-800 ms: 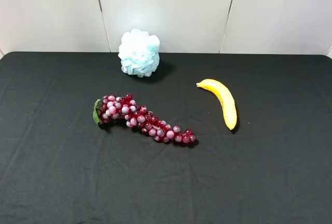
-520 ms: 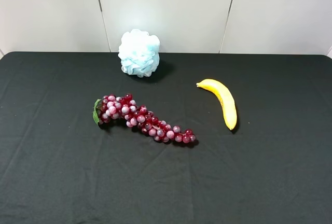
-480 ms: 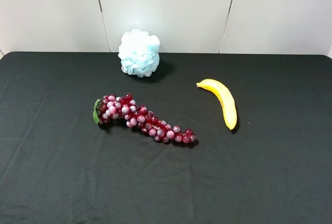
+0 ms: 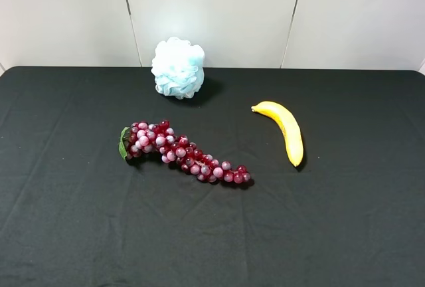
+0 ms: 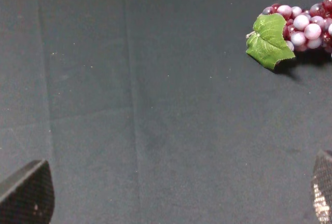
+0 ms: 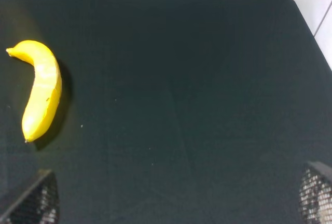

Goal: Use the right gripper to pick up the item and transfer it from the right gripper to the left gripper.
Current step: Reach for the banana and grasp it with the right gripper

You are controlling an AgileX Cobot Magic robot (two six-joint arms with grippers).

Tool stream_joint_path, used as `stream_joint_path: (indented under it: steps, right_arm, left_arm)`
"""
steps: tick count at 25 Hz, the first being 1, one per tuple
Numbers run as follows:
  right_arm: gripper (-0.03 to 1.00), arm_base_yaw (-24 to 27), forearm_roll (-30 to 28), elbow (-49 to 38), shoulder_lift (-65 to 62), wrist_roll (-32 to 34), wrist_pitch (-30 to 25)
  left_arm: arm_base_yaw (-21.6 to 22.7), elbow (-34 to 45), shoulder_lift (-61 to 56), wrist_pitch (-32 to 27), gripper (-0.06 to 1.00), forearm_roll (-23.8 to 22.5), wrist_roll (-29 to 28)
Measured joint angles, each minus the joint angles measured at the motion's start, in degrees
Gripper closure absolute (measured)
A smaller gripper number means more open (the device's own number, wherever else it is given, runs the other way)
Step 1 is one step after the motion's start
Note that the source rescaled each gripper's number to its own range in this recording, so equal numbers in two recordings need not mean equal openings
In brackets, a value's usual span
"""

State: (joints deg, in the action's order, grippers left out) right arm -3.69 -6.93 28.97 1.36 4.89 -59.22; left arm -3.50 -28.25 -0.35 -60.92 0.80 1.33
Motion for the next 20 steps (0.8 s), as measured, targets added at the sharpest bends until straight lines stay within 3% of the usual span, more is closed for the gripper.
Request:
stream_joint_path:
  steps: [11, 16, 20]
  right_arm:
    - [-0.03, 0.00, 0.95, 15.55, 29.93, -0.06, 0.53]
    - [-0.03, 0.00, 4.37, 22.08, 44.15, -6.62, 0.72]
    - [-0.03, -3.03, 5.85, 25.12, 53.75, -9.99, 0.79]
  left_arm:
    - [0.00, 0.00, 0.00, 0.00, -0.04, 0.00, 0.00]
    - [0.00, 0.00, 0.00, 0.00, -0.04, 0.00, 0.00]
    - [0.00, 0.00, 0.00, 0.00, -0.04, 0.00, 0.00]
